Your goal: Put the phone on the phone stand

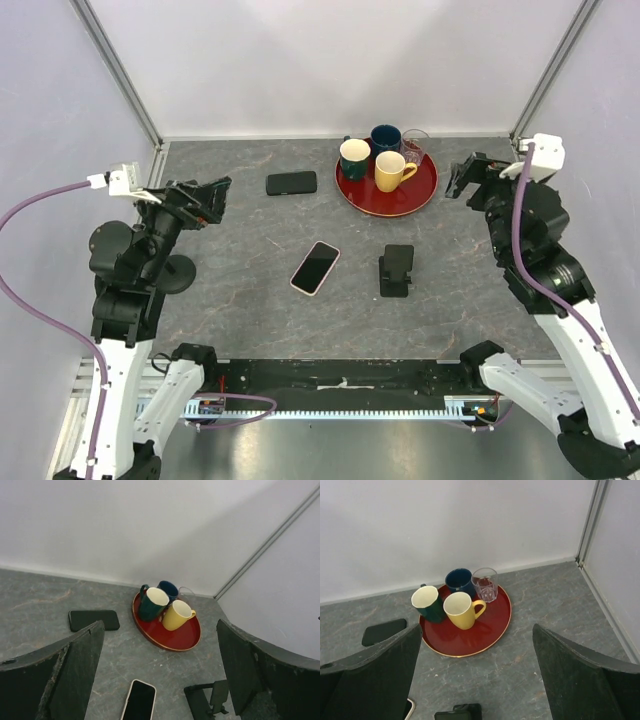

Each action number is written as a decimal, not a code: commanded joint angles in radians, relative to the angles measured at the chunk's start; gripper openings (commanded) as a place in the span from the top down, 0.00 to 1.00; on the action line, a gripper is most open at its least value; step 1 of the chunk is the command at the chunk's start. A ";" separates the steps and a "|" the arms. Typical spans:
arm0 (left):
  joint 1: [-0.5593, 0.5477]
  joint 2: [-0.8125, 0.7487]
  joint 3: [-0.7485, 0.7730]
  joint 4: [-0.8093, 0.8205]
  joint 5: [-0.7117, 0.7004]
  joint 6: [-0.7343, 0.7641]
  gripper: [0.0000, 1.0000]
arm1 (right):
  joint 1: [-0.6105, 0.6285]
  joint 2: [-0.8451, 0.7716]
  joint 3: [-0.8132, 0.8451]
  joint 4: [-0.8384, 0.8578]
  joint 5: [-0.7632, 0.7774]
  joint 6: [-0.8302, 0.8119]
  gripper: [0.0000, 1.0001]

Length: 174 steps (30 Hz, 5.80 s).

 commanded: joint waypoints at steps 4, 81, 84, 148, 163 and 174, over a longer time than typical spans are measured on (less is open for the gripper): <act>-0.002 0.139 0.010 -0.217 -0.086 -0.019 0.03 | 0.004 0.123 -0.016 -0.051 -0.217 0.063 0.02; 0.210 0.133 -0.260 -0.153 0.078 0.142 0.98 | 0.162 0.272 -0.306 0.071 -0.648 0.048 0.02; 0.209 0.170 -0.257 -0.120 0.183 0.158 0.98 | 0.162 0.267 -0.307 0.071 -0.651 0.051 0.02; -0.147 -0.074 -0.240 -0.164 -0.303 0.317 0.20 | 0.510 1.158 0.438 -0.504 0.062 1.106 0.02; -0.250 -0.114 -0.240 -0.169 -0.339 0.325 0.22 | 0.499 1.275 0.509 -0.515 -0.033 1.291 0.02; -0.275 -0.121 -0.243 -0.170 -0.336 0.330 0.23 | 0.494 1.345 0.521 -0.513 -0.093 1.311 0.02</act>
